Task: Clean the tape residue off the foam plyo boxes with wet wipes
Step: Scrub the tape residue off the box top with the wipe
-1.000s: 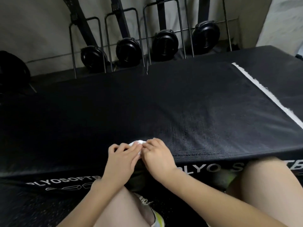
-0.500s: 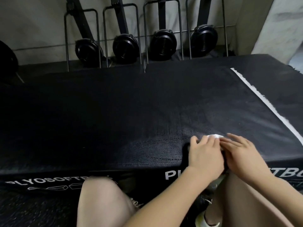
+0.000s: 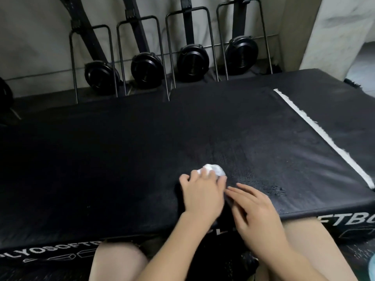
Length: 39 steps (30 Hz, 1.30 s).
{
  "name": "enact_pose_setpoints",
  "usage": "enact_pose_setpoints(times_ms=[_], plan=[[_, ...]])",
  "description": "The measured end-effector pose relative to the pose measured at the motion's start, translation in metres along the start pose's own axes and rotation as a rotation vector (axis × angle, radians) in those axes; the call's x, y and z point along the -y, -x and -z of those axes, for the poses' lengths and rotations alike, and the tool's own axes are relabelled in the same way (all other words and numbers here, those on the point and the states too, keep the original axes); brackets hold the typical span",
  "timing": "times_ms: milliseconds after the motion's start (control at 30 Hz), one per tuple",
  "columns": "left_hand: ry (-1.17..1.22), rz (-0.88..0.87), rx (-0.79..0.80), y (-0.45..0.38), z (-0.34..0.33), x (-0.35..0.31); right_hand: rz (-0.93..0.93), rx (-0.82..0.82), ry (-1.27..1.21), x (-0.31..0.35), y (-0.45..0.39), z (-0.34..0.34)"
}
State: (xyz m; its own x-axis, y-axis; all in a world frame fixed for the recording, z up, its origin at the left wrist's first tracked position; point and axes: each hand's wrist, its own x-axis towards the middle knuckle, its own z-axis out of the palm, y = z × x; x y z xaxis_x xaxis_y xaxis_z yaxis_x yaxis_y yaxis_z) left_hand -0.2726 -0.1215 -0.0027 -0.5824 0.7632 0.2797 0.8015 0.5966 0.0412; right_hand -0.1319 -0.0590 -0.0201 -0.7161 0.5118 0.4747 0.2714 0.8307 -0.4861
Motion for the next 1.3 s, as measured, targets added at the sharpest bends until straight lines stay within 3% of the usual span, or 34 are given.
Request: enact_pose_setpoints(times_ms=[133,200,300,400,500,767,933,1100,1200,1300], plan=[[0.170,-0.158,0.073,-0.013,-0.020,-0.069,-0.105,-0.208,-0.016,-0.037,-0.004,0.025],[0.161,-0.169,0.055,-0.015,-0.015,-0.072,-0.121,-0.228,-0.013,-0.051,-0.009,0.034],[0.071,-0.034,-0.032,-0.017,-0.008,-0.021,-0.113,-0.144,0.034,-0.064,-0.012,0.037],[0.007,0.201,0.007,-0.018,-0.008,0.051,-0.113,-0.085,0.014,-0.066,-0.014,0.031],[0.050,0.267,0.027,-0.019,-0.008,0.062,-0.105,-0.029,-0.026,-0.061,-0.015,0.023],[0.256,-0.129,0.121,-0.024,-0.004,-0.058,-0.105,0.059,-0.066,-0.058,-0.030,0.022],[0.584,-0.042,0.096,-0.022,0.008,-0.025,-0.007,0.170,0.061,-0.059,-0.046,0.021],[0.580,0.087,-0.030,-0.014,0.004,0.008,0.132,0.365,0.260,-0.039,-0.059,-0.001],[0.535,-0.009,-0.052,-0.020,-0.004,0.011,0.112,0.290,0.332,-0.060,-0.072,0.008],[0.484,-0.122,0.015,-0.029,-0.011,0.000,0.069,0.320,0.323,-0.078,-0.084,0.027]])
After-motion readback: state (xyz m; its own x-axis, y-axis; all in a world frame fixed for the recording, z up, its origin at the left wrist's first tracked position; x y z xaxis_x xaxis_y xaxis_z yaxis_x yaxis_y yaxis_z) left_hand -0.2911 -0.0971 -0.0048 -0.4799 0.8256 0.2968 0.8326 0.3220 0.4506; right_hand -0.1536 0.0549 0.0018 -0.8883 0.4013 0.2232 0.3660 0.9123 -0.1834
